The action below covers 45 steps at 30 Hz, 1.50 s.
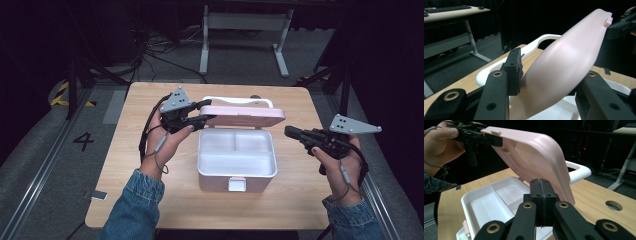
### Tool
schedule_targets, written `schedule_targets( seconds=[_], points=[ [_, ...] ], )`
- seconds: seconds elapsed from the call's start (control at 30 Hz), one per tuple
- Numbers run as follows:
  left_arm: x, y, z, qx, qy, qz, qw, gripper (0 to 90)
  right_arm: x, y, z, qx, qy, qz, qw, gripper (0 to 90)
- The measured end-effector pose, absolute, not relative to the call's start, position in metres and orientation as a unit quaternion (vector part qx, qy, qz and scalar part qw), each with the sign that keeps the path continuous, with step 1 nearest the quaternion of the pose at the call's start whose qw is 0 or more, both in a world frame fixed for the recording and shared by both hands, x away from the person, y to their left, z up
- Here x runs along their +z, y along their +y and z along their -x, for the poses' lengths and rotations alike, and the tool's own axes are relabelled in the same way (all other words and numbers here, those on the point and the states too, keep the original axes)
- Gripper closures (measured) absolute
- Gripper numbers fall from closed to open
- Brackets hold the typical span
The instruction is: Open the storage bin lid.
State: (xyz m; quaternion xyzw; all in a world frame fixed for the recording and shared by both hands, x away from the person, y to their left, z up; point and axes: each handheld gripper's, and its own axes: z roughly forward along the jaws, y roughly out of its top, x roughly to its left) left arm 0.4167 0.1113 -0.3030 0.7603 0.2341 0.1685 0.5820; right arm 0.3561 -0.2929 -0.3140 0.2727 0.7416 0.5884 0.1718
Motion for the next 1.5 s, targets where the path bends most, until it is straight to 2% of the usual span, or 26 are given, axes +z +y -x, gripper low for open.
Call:
schedule_targets(
  seconds=[0.57, 0.73, 1.0, 1.5],
  points=[
    [-0.304, 0.108, -0.462, 0.184, 0.263, -0.747, 0.583, 64.8, -0.318, -0.316, -0.344, 0.583, 0.731, -0.303, 0.185, 90.0],
    [-0.310, 0.101, -0.473, 0.193, 0.257, -0.760, 0.565, 60.7, -0.320, -0.318, -0.344, 0.579, 0.733, -0.307, 0.182, 90.0],
    [-0.322, 0.103, -0.490, 0.192, 0.269, -0.755, 0.566, 59.3, -0.322, -0.319, -0.345, 0.577, 0.734, -0.310, 0.179, 90.0],
    [-0.340, 0.100, -0.515, 0.159, 0.301, -0.756, 0.559, 54.7, -0.327, -0.319, -0.349, 0.572, 0.739, -0.310, 0.176, 87.6]
  ],
)
